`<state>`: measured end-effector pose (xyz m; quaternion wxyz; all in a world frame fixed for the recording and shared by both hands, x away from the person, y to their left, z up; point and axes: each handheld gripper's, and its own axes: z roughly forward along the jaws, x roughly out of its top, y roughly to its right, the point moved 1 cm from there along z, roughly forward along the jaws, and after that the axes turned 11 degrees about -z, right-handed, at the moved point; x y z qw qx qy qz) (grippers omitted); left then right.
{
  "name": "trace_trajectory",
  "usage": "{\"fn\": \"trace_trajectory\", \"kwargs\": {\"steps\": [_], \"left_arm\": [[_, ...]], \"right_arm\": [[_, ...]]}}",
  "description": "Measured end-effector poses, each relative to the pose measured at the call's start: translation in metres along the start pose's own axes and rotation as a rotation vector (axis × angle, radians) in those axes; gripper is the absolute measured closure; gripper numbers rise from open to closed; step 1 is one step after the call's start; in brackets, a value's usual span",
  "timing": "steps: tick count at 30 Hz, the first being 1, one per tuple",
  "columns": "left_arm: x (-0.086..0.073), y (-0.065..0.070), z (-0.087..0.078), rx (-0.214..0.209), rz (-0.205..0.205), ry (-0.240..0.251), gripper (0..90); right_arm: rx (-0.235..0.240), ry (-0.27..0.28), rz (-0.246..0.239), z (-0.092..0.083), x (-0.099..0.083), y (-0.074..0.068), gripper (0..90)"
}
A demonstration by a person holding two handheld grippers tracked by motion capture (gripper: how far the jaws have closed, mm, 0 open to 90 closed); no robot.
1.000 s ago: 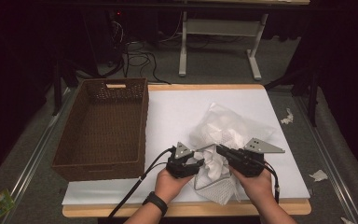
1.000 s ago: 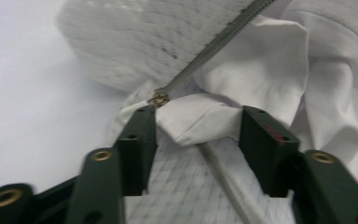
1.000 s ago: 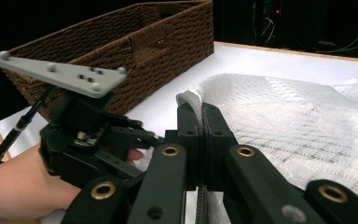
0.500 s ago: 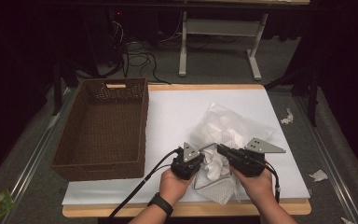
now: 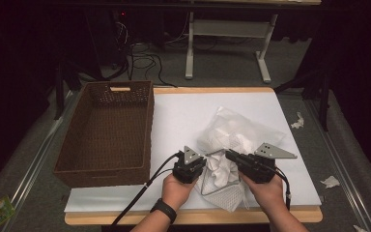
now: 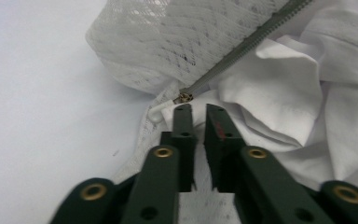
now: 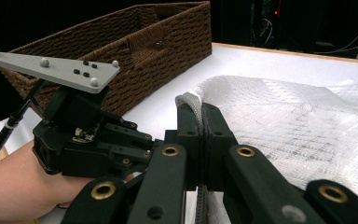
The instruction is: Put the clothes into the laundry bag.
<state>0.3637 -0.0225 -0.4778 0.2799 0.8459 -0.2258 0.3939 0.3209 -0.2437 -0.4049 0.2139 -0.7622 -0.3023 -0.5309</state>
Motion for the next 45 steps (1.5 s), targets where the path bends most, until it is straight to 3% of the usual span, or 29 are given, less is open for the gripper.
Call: {"fn": "trace_trajectory", "kwargs": {"steps": [2,5,6,9,12,14,17,23,31,43,45], "left_arm": [[-0.002,0.001,0.002,-0.033,0.011,-0.012,60.0],[-0.002,0.002,0.009,-0.035,0.0,-0.039,56.4],[-0.002,0.002,0.013,-0.033,0.006,-0.053,57.8],[-0.002,0.004,0.019,-0.035,0.016,-0.097,75.2],[-0.001,0.004,0.019,-0.037,0.006,-0.091,87.1],[-0.002,0.004,0.015,-0.037,0.017,-0.072,88.5],[-0.001,0.004,0.006,-0.044,0.002,-0.037,88.6],[0.002,0.008,-0.012,-0.03,0.039,0.008,88.4],[-0.001,0.006,-0.021,-0.028,0.047,-0.001,87.5],[0.0,0.016,-0.033,-0.053,0.044,0.047,88.8],[0.0,0.015,-0.035,-0.039,0.054,0.051,88.7]], "right_arm": [[0.0,-0.001,-0.001,0.001,0.0,0.0,88.8],[0.002,-0.004,-0.003,0.002,0.0,-0.002,88.8],[0.003,-0.004,-0.003,0.002,0.0,-0.002,88.8],[0.001,-0.007,-0.007,0.003,0.0,-0.003,88.7],[0.003,-0.007,-0.006,0.003,0.0,-0.003,88.8],[0.003,-0.009,-0.004,0.003,0.0,-0.003,88.8],[0.004,-0.005,-0.005,0.003,-0.001,-0.002,88.8],[0.003,-0.009,-0.007,0.004,0.0,-0.003,88.8],[0.006,-0.012,-0.009,0.005,0.0,-0.004,88.8],[0.008,-0.009,-0.013,0.005,0.0,-0.005,88.8],[0.006,-0.009,-0.011,0.005,0.0,-0.004,88.7]]}}
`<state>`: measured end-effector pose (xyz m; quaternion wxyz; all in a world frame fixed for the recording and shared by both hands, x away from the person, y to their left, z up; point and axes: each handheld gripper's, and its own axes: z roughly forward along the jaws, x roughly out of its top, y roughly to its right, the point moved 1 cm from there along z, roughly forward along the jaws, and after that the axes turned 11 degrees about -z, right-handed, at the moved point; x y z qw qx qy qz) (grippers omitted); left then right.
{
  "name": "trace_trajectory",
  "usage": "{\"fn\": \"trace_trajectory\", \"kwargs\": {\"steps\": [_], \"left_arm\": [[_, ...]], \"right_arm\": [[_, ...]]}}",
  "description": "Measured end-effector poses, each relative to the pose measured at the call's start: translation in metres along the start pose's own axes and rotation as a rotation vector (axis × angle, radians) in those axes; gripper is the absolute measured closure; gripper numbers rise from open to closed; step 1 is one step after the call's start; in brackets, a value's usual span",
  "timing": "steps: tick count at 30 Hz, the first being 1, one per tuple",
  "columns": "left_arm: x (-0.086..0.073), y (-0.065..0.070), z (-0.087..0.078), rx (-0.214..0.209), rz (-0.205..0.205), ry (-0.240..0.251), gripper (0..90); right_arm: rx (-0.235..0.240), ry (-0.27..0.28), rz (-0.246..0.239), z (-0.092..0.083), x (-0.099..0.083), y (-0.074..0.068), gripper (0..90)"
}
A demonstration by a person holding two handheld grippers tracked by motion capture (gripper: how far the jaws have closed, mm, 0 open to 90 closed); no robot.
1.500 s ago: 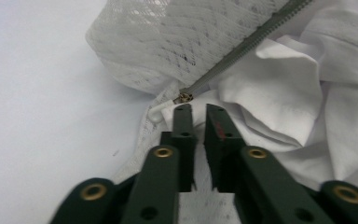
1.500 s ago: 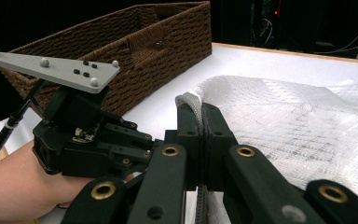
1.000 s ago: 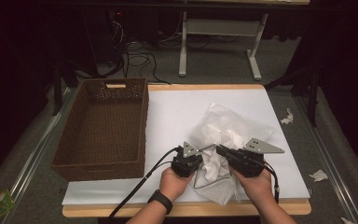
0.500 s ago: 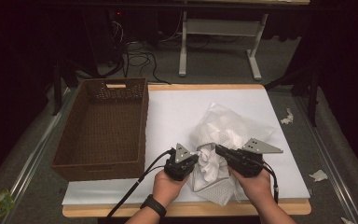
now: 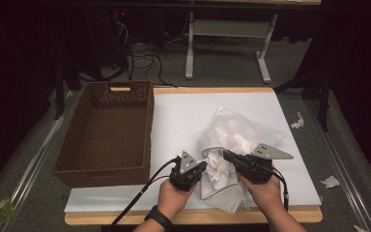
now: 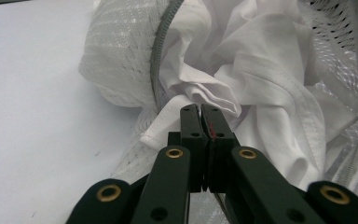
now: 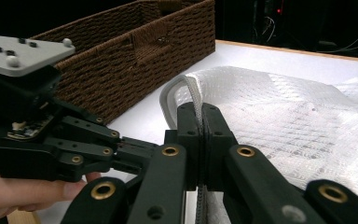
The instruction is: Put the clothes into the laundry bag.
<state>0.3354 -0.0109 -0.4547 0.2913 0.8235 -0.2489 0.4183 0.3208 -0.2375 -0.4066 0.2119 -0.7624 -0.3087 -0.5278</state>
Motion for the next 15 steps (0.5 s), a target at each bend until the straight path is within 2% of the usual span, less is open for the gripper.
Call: {"fn": "trace_trajectory", "kwargs": {"steps": [3,8,12,13,14,15], "left_arm": [[-0.003,-0.008,-0.002,0.009,-0.013,-0.013,88.6],[-0.006,-0.019,0.0,0.024,-0.063,0.013,71.4],[-0.009,-0.025,0.016,-0.027,-0.133,-0.033,53.6],[-0.01,-0.026,0.02,-0.044,-0.15,-0.059,52.2],[-0.011,-0.025,0.023,-0.051,-0.159,-0.078,54.5],[-0.012,-0.025,0.024,-0.058,-0.154,-0.075,65.0]], "right_arm": [[0.001,0.001,-0.001,0.0,0.0,0.001,88.7],[0.0,-0.003,0.0,0.001,0.0,0.0,88.8],[0.001,-0.003,-0.006,0.001,0.0,-0.002,88.7],[0.001,-0.003,-0.006,0.001,0.0,-0.002,88.7],[0.001,-0.004,-0.007,0.001,0.0,-0.002,88.7],[0.001,-0.005,-0.004,0.001,0.0,-0.001,88.7]]}}
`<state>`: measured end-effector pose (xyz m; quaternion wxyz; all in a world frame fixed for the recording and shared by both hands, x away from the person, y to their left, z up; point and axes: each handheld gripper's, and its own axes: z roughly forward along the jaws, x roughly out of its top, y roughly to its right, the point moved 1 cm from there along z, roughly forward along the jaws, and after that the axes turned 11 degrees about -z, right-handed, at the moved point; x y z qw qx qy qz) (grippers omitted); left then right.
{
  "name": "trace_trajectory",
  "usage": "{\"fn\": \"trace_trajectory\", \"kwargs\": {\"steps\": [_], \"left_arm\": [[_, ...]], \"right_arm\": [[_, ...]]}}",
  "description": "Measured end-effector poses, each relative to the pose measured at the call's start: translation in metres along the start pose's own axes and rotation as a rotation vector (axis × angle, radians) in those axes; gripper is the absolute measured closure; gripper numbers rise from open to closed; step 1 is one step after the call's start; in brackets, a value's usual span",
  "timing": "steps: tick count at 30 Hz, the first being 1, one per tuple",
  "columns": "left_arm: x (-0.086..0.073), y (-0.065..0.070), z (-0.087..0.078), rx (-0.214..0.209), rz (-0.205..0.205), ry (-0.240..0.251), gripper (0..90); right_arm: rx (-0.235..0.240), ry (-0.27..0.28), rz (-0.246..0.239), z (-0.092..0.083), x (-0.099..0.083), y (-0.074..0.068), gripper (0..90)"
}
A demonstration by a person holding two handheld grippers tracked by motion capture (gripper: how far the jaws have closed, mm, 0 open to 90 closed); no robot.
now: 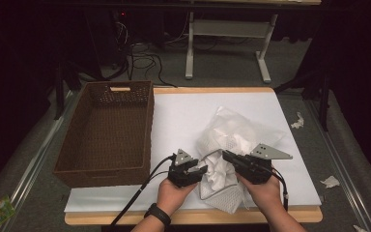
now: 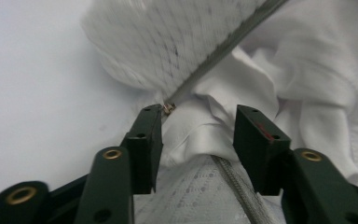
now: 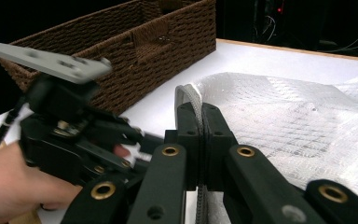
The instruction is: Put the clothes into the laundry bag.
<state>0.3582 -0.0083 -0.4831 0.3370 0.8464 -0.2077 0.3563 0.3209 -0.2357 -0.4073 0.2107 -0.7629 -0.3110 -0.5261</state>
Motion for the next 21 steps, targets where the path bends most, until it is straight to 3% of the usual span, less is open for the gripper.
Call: {"fn": "trace_trajectory", "kwargs": {"steps": [2,5,11,21], "left_arm": [[0.0,0.003,0.0,0.007,0.015,0.013,78.9],[0.002,0.008,-0.007,0.012,0.034,0.047,87.1],[0.007,0.016,-0.019,0.038,0.088,0.075,87.8],[0.006,0.017,-0.023,0.031,0.095,0.079,87.1]], "right_arm": [[0.001,-0.001,-0.002,0.0,0.0,0.0,88.7],[0.001,0.0,0.001,-0.001,-0.001,0.001,88.8],[0.0,0.003,-0.001,-0.001,0.0,0.001,88.8],[0.001,0.002,0.001,-0.001,0.0,0.0,88.7]]}}
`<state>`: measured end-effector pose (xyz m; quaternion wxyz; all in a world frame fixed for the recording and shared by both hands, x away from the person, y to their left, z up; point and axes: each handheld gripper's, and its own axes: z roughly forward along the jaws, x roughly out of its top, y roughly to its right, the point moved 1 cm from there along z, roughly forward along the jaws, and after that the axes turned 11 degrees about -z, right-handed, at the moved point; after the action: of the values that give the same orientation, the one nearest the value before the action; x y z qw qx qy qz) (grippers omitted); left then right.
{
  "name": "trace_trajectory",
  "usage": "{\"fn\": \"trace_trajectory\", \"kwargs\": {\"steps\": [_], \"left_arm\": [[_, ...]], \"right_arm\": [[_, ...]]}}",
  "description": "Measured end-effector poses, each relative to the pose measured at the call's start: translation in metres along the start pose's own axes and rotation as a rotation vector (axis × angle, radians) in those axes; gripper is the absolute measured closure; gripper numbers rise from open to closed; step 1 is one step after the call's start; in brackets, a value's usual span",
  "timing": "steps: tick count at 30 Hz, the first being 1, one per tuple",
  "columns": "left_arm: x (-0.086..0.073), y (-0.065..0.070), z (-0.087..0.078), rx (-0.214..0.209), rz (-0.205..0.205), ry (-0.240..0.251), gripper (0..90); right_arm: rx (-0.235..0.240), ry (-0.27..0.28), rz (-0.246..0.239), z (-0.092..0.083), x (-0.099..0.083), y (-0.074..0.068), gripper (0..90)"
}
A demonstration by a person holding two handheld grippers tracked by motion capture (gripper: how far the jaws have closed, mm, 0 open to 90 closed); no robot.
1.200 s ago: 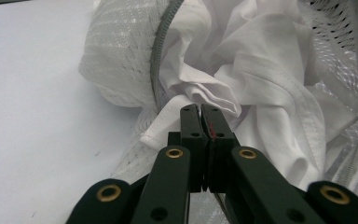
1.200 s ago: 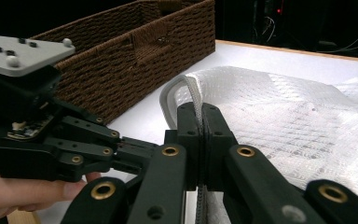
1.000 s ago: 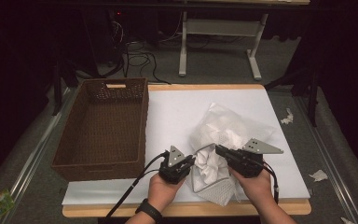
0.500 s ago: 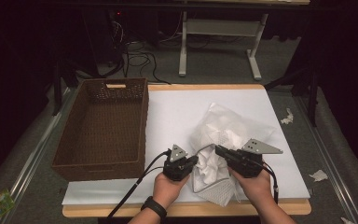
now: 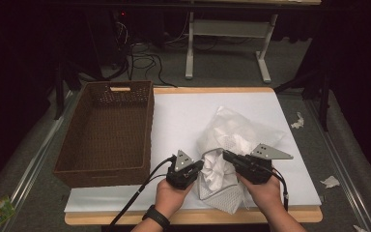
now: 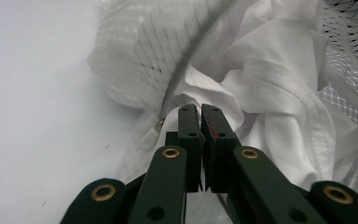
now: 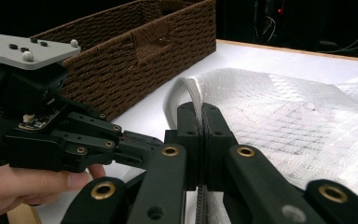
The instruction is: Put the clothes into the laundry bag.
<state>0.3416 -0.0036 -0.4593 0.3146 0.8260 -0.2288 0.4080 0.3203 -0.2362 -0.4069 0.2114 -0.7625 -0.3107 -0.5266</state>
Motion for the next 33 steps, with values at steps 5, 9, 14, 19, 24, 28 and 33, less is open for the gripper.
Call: {"fn": "trace_trajectory", "kwargs": {"steps": [5,9,14,19,24,28,33], "left_arm": [[-0.001,-0.001,0.002,0.003,-0.004,-0.008,89.8],[0.002,0.008,0.002,-0.02,-0.008,0.016,89.9],[0.005,0.024,0.019,-0.047,0.006,0.001,89.8],[0.002,0.03,0.049,-0.042,0.031,-0.047,89.8],[-0.002,0.018,0.067,0.036,0.043,-0.107,88.9],[0.0,0.013,0.059,0.071,0.053,-0.095,78.7],[-0.002,0.001,0.026,0.024,-0.003,-0.045,63.6]], "right_arm": [[0.0,0.0,-0.003,0.0,0.0,0.0,88.8],[-0.002,0.003,0.001,0.0,0.0,0.0,88.8],[-0.002,0.002,-0.004,0.0,0.0,-0.001,88.7],[-0.007,0.006,0.002,-0.002,0.001,0.001,88.7],[-0.009,0.016,0.01,-0.005,0.0,0.003,88.7],[-0.008,0.013,0.013,-0.005,-0.001,0.004,88.8],[-0.005,0.009,0.007,-0.004,0.0,0.001,88.8]]}}
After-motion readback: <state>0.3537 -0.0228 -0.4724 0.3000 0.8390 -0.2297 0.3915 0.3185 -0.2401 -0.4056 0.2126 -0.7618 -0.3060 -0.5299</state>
